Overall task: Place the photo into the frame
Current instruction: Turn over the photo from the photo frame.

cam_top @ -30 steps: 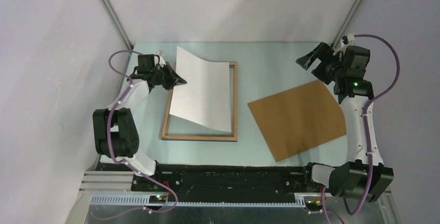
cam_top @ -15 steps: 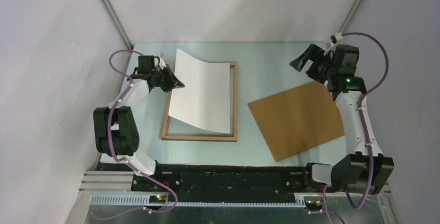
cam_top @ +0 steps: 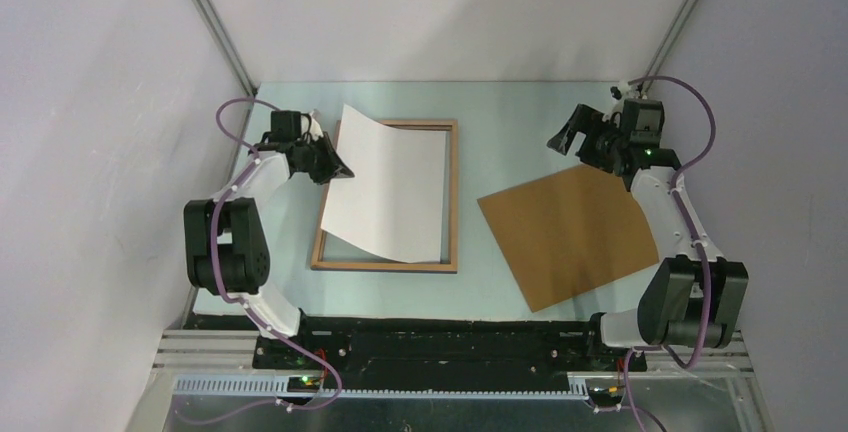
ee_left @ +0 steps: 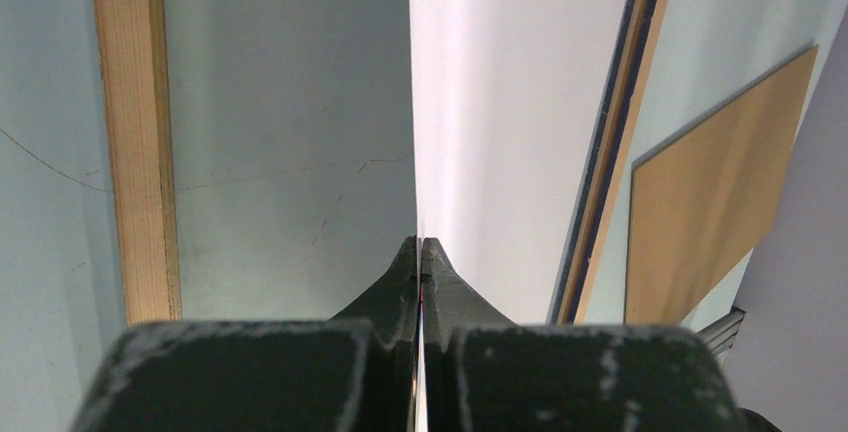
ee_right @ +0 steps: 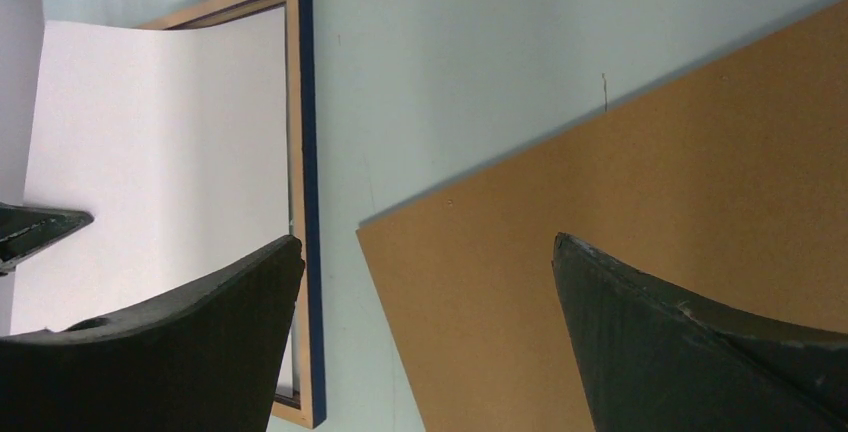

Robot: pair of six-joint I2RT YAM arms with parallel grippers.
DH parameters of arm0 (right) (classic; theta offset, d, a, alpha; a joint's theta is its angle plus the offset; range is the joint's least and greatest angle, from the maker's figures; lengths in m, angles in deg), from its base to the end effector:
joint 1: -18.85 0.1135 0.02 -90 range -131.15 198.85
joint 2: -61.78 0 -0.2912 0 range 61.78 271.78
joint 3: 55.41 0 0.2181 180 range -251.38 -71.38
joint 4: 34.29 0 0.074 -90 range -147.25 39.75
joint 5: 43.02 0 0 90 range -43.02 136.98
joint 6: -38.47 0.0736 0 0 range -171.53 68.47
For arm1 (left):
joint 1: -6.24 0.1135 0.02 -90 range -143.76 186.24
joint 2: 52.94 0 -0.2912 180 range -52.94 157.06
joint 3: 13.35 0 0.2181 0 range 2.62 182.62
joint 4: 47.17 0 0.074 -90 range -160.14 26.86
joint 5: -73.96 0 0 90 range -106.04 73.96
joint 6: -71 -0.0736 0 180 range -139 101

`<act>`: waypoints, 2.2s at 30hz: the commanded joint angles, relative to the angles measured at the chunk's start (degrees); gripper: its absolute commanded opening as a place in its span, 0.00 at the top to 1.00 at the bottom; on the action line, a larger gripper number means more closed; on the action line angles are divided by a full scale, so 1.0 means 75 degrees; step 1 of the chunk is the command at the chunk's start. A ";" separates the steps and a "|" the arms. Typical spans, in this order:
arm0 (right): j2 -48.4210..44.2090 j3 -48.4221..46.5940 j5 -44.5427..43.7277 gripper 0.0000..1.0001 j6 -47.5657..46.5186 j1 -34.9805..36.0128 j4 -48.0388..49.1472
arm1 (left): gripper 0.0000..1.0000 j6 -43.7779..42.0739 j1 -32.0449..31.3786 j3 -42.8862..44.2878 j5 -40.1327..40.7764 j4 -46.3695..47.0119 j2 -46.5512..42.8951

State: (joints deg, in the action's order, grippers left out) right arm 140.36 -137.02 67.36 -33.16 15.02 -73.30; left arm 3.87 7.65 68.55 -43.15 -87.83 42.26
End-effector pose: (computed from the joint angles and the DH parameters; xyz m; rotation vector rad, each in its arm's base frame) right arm 0.2969 0.0058 0.3265 0.2252 2.1921 0.5328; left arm 0.3414 -0.0251 0.2405 -0.3356 2.4971 -0.7471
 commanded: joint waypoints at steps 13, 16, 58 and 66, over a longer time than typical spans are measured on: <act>0.0085 0.0266 -0.0069 0.02 -0.0417 0.0060 0.0569 | 1.00 0.0729 0.0011 -0.0609 0.0066 0.1330 0.0115; 0.0083 0.0282 -0.0080 0.02 -0.0433 0.0066 0.0576 | 1.00 0.0898 -0.0001 -0.0873 0.0106 0.1669 0.0098; 0.0121 0.0316 -0.0066 0.03 -0.0462 0.0066 0.0599 | 0.94 0.0587 -0.0106 -0.1058 0.0413 0.1788 0.0338; 0.0111 0.0326 -0.0057 0.03 -0.0459 0.0066 0.0572 | 0.62 0.0453 -0.0106 -0.0917 0.0645 0.1555 0.0366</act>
State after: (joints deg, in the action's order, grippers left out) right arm 141.09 -134.71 67.34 -35.76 15.15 -70.92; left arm 8.94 7.21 60.33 -39.98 -75.63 45.97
